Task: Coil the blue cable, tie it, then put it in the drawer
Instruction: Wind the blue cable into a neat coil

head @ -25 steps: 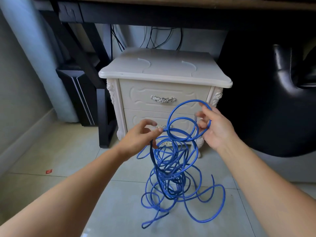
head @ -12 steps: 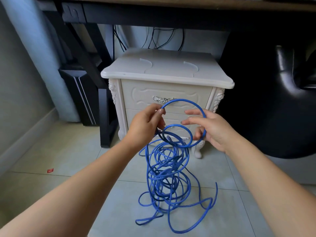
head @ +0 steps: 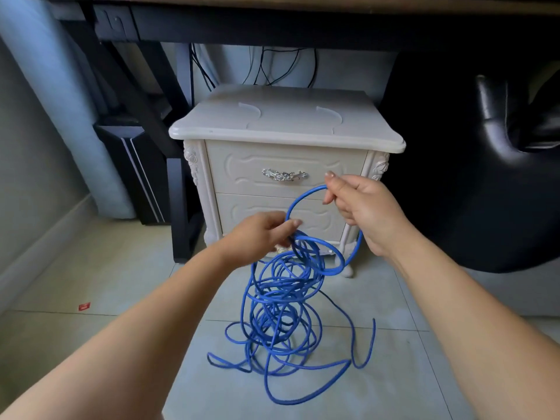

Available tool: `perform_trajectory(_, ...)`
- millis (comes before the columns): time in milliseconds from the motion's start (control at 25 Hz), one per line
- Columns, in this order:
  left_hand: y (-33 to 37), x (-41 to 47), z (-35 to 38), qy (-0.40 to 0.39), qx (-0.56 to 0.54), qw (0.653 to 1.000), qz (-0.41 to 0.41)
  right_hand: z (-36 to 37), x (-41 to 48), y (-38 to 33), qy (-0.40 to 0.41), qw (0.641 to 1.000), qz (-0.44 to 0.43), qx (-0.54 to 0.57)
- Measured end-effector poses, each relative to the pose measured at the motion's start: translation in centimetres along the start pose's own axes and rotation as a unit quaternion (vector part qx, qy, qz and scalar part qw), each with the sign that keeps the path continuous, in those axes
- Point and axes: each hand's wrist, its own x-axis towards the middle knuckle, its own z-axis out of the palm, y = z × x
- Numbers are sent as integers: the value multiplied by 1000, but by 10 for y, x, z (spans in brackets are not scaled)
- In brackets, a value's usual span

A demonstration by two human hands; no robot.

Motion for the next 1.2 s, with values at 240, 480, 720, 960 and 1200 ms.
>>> perform_trajectory(240,1,-3,-3,50,27,998,-6,-1,3,14,55,981,12,-185)
perform_trajectory(480,-1,-9,-8,96,-16,995,-16,9,-10,7,-164,953,194,-162)
perform_trajectory(720,-4,-10,-6,93,-21,995,-33,14,-13,20,-233,936,238,-117)
perform_trajectory(960,-3,-6,-5,100,48,993,-44,24,-13,24,-184,944,175,-211)
perform_trajectory(1200,-13,-3,-7,103,70,991,-55,21,-12,33,-223,942,239,-75)
